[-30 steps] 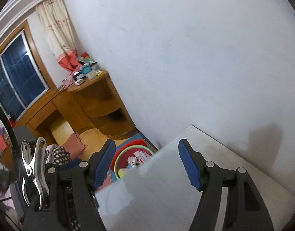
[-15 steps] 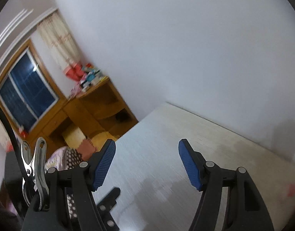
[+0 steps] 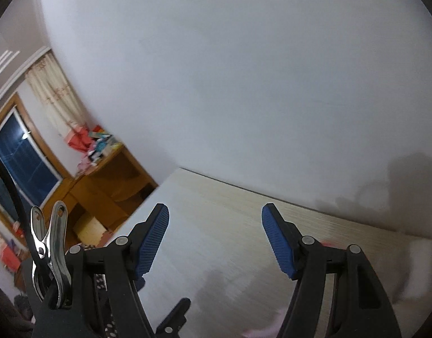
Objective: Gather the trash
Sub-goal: 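Move both open tools back over the table, then grasp the white sock with red trim with the left tool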
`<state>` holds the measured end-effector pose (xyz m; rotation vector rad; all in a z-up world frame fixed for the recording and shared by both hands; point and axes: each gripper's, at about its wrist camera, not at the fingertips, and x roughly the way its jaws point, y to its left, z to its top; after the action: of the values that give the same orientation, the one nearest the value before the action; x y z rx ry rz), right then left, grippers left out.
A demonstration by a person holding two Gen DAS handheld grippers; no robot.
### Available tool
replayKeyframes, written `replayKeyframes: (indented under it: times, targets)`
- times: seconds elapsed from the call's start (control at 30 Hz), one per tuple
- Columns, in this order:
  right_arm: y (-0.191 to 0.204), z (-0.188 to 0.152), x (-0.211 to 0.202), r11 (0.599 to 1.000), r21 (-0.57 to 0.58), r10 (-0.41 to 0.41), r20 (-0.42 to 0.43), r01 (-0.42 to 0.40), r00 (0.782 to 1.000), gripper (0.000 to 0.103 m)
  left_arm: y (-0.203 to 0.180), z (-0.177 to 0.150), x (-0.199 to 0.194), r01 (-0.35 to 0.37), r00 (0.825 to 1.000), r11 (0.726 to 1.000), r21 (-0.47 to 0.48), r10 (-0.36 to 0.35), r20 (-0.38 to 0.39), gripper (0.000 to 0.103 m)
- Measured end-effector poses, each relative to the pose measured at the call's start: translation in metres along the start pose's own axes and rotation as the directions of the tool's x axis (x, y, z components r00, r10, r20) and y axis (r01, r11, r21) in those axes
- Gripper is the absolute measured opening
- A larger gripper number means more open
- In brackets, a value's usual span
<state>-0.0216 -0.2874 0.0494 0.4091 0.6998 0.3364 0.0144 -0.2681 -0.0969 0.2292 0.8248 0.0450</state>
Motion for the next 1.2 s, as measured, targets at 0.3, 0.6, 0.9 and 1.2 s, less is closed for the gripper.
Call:
replayKeyframes:
  times: [0.3,0.6,0.9,1.2]
  targets:
    - [-0.053,-0.004,-0.026,0.99,0.127,-0.062,0.036,0.057,0.997,0.07,-0.016,0.0,0.015,0.09,0.995,0.995,0.046,-0.088,-0.037,0.068]
    - [-0.074,-0.012,-0.031,0.98,0.164,-0.12,0.025,0.114,0.992,0.07,-0.038,-0.008,0.019,0.167,0.986,0.98,0.109,-0.163,-0.046,0.068]
    - [-0.101,-0.028,-0.029,0.958,0.247,-0.157,0.012,0.149,0.988,0.07,-0.056,-0.018,0.049,0.216,0.972,0.964,0.153,-0.199,-0.122,0.028]
    - [-0.078,-0.025,0.003,0.97,0.201,-0.135,-0.024,0.137,0.991,0.07,-0.002,0.012,0.049,0.211,0.973,0.977,0.043,-0.206,-0.1,0.009]
